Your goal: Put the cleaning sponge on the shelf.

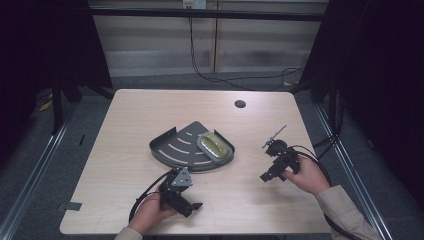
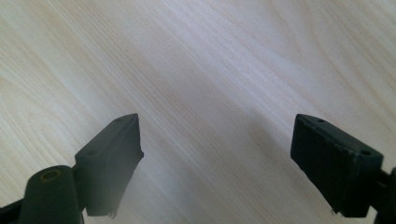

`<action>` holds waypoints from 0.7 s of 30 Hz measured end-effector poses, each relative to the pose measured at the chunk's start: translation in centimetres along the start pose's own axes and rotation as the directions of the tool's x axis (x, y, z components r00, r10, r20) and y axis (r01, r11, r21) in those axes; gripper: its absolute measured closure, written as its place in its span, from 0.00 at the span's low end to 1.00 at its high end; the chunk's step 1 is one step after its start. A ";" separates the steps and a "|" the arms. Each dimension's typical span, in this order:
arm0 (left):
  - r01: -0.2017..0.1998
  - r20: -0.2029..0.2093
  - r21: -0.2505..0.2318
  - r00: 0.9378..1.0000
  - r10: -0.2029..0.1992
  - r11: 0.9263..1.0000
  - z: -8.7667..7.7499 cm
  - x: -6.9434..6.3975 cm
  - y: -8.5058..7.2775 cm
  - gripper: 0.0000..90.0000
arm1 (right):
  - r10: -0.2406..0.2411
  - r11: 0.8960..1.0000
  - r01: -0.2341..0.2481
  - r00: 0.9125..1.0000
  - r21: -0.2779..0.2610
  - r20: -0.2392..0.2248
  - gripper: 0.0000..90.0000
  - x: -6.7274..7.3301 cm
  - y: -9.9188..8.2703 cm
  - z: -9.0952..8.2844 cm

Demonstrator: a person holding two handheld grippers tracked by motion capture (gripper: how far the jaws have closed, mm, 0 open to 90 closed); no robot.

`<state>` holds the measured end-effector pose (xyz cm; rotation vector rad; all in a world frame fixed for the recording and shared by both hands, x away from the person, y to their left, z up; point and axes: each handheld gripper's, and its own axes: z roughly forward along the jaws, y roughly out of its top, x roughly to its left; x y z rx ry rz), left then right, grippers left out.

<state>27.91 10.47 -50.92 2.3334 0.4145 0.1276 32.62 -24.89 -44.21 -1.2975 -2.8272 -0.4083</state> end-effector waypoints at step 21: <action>0.001 0.000 0.000 1.000 -0.001 1.000 0.0 0.0 0.0 0.00 | 0.039 0.999 -0.039 0.999 0.017 0.005 0.18 -1.0 -2.8 1.8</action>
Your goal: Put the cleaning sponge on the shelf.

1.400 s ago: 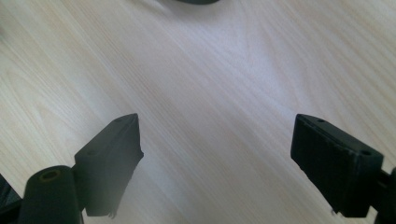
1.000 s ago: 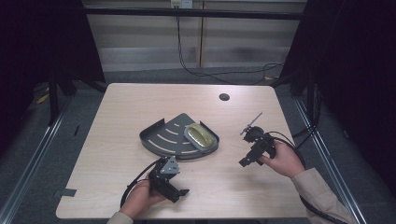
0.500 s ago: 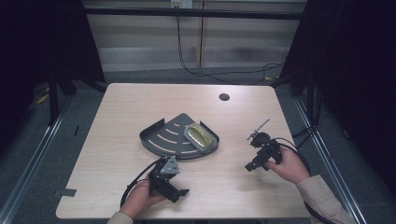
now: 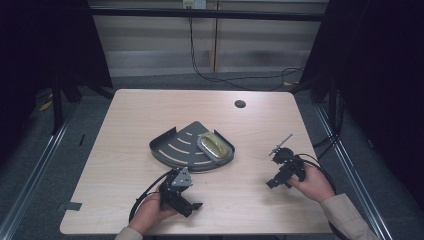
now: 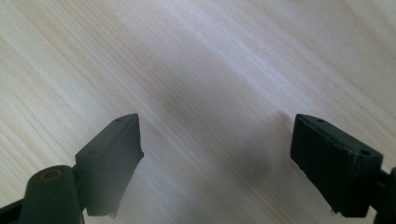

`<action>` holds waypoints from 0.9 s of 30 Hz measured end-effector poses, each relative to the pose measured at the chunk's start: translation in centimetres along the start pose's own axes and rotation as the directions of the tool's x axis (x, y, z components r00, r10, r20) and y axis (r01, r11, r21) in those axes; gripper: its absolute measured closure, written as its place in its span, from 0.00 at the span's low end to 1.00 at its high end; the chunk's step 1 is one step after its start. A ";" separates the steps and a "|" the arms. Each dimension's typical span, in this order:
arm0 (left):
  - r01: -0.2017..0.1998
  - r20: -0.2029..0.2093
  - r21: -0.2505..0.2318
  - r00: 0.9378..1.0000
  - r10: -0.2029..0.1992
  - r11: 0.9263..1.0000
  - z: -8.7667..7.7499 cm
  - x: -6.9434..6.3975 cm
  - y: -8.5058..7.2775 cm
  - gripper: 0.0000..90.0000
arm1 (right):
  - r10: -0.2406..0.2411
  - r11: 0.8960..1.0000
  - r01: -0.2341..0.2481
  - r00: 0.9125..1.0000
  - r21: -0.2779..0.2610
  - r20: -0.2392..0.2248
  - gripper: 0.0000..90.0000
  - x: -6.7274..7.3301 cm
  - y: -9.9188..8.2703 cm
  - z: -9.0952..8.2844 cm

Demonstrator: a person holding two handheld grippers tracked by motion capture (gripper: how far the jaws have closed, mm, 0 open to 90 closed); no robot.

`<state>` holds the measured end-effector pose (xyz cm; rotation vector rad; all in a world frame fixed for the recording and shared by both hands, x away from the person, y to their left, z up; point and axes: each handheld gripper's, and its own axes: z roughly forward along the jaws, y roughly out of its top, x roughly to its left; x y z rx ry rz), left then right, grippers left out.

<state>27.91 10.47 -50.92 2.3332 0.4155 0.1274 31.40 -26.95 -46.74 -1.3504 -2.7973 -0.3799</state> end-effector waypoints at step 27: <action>-0.001 0.000 0.002 1.000 0.001 1.000 0.0 0.0 0.0 0.00 | -0.071 0.994 0.075 0.996 -0.086 0.044 0.14 0.2 -2.2 0.8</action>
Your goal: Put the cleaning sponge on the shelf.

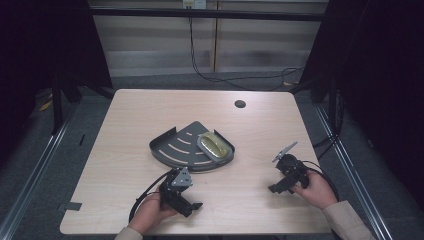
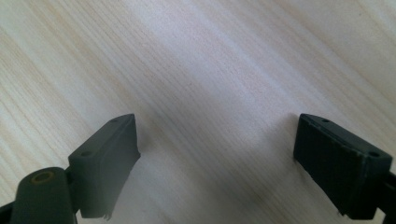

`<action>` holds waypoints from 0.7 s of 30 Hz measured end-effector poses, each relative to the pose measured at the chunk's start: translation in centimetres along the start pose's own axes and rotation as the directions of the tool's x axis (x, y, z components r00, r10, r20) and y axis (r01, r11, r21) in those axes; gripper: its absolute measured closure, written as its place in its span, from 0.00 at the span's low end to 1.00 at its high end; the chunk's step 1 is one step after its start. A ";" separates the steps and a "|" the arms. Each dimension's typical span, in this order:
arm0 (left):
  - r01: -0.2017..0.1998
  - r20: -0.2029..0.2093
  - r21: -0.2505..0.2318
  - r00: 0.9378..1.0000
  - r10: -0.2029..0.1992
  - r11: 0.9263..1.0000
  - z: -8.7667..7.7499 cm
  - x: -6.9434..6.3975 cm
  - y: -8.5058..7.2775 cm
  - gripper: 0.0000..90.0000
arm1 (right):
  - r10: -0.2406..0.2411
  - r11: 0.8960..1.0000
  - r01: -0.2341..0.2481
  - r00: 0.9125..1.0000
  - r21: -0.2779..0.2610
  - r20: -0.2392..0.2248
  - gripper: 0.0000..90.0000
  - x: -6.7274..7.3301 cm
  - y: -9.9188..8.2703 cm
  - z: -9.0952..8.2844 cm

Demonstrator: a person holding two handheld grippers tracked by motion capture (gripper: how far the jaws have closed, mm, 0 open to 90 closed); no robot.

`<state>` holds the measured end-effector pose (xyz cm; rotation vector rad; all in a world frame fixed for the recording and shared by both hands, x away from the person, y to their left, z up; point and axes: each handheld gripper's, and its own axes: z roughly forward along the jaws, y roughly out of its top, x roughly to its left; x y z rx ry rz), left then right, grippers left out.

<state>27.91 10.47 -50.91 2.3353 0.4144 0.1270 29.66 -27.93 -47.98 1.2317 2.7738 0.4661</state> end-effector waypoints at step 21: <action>0.000 0.001 0.000 1.000 0.000 1.000 0.0 0.0 0.0 0.00 | -0.038 0.992 0.040 0.999 -0.116 0.014 0.10 0.3 -1.6 0.2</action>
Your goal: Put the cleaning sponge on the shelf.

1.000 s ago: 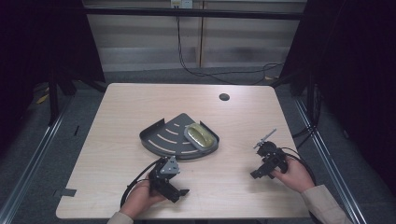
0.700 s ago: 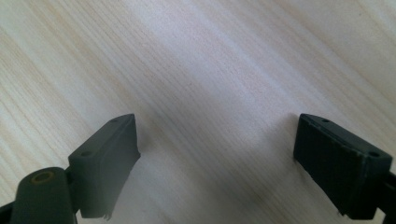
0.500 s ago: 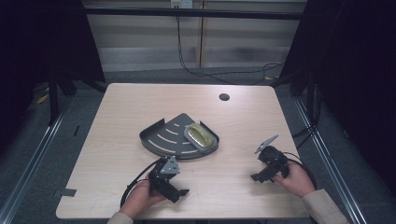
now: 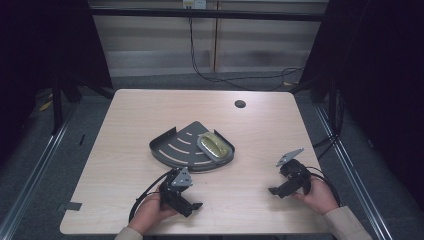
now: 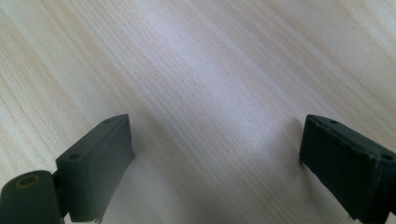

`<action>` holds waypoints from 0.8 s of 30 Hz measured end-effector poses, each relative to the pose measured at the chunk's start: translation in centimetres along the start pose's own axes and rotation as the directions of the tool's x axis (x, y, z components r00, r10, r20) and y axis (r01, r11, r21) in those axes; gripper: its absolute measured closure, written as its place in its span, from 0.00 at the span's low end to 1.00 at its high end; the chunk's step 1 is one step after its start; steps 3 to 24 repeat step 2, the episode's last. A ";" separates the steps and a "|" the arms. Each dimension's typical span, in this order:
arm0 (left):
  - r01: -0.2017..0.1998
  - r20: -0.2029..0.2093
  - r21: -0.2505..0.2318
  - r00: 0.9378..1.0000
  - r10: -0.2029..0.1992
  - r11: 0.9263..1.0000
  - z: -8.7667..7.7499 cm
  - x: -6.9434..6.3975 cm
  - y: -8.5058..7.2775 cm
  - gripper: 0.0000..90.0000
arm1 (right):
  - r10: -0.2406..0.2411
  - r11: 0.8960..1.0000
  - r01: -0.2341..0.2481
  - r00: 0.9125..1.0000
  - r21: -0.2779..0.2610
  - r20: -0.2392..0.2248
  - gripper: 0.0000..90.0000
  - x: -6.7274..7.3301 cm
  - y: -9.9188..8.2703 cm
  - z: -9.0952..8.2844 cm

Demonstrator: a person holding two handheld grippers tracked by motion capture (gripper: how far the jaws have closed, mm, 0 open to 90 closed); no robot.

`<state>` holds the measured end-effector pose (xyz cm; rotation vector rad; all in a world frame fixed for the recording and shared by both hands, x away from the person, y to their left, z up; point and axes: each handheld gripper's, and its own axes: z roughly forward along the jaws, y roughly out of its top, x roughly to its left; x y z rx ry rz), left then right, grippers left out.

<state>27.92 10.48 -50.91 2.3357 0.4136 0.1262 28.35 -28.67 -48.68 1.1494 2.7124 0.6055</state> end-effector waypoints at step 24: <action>0.000 0.000 0.000 1.000 0.000 1.000 0.0 0.0 0.0 0.00 | 0.001 1.000 -0.001 1.000 0.010 0.001 0.10 0.0 0.1 0.0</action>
